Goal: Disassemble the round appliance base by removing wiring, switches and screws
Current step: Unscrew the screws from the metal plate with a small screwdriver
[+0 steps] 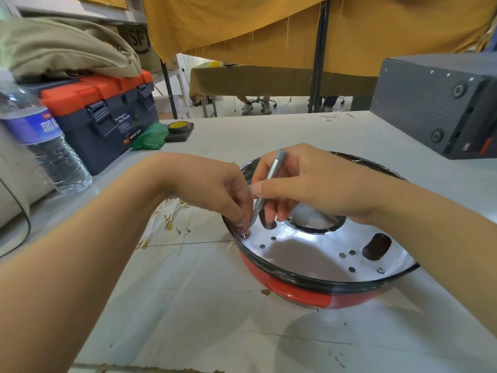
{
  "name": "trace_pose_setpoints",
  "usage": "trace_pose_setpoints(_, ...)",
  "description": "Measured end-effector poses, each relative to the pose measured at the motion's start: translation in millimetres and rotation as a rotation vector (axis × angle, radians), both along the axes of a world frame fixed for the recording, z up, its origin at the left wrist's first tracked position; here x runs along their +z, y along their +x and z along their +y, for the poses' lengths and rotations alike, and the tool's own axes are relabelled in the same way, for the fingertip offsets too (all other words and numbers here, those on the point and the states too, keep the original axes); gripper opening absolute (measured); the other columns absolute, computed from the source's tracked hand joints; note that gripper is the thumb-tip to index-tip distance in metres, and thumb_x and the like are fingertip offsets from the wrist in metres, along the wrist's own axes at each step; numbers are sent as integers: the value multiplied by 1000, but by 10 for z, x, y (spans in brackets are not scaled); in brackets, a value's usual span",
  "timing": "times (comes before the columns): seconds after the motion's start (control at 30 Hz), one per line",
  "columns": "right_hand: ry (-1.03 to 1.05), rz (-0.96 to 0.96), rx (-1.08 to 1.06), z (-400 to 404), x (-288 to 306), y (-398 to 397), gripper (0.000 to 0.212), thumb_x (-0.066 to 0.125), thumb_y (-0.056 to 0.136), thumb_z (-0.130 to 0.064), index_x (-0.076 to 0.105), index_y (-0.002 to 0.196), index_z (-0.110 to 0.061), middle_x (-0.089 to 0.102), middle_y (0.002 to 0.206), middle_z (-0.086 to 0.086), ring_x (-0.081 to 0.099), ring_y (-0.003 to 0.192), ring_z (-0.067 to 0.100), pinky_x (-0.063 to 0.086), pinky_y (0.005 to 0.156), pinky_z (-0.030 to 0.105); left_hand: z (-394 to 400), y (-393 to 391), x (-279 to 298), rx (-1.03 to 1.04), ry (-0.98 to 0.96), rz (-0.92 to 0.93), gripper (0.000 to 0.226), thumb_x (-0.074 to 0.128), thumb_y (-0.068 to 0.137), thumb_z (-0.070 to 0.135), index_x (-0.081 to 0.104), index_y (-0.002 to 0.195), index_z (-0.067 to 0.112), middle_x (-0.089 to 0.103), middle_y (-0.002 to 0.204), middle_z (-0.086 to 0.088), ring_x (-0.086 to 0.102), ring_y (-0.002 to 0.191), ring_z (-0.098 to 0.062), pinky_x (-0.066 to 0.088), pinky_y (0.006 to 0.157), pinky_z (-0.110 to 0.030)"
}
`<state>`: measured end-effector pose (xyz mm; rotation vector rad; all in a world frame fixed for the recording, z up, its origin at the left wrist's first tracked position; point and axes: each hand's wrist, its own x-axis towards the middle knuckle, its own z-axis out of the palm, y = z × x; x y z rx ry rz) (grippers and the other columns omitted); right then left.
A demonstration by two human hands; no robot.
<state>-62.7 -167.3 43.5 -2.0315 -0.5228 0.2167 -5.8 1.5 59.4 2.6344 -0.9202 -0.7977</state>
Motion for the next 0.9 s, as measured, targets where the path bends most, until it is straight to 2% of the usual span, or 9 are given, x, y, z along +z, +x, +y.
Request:
trace_pose_setpoints(0.1,-35,-25,-13,62,-23,17,11,58,92,-11,61,83,-5,66,60,6,63,61,22,54,62,27,32,-2,-41,17,-49,-25,17,66,83,16,71,73,28,73,79,11,61,67,3,46,65,-9)
trace_pose_setpoints(0.2,-33,-31,-22,90,-55,26,12,58,93,-11,61,81,-7,67,59,5,62,59,20,54,61,26,53,-4,-66,19,-73,-57,18,67,82,17,69,68,27,65,65,14,53,55,3,40,55,-7)
trace_pose_setpoints(0.27,-32,-38,-29,91,-72,29,13,58,93,-11,62,82,-6,67,59,4,63,58,19,54,60,25,63,1,-80,16,-88,-53,16,66,82,15,71,70,25,65,65,14,52,55,3,40,54,-8)
trace_pose_setpoints(0.47,-50,-45,-25,87,-69,41,12,58,92,-11,62,83,-5,67,59,4,63,58,20,53,60,23,78,12,-107,16,-96,-35,9,66,82,18,74,84,20,72,84,4,64,76,-9,50,80,-27)
trace_pose_setpoints(0.53,-66,-56,-24,90,-64,38,12,58,92,-12,61,82,-5,67,58,4,62,57,18,53,59,22,76,8,-105,20,-105,-29,9,66,83,17,74,86,19,73,85,5,65,79,-8,50,82,-23)
trace_pose_setpoints(0.6,-103,-81,-26,96,-58,38,12,59,91,-14,62,82,-6,68,59,4,63,56,16,52,59,20,74,13,-107,28,-110,-26,8,66,82,16,74,82,19,72,81,8,62,71,0,48,72,-13)
trace_pose_setpoints(0.67,-146,-111,-28,108,-36,37,12,59,91,-15,62,83,-7,68,59,4,63,54,14,51,57,18,80,19,-111,27,-115,-32,7,67,81,17,73,79,20,71,76,9,60,66,2,46,66,-10)
trace_pose_setpoints(0.8,-221,-145,-14,171,12,43,11,59,91,-16,60,82,-10,66,54,2,58,47,10,50,53,19,90,0,-114,11,-104,-57,17,66,80,18,69,96,12,70,98,-5,63,93,-18,49,93,-40)
trace_pose_setpoints(0.9,-250,-91,28,220,39,54,11,54,91,-11,59,84,-5,65,52,2,57,49,14,52,57,26,80,-36,-114,-5,-143,-49,24,70,76,20,69,99,11,70,101,-5,62,98,-19,47,95,-43)
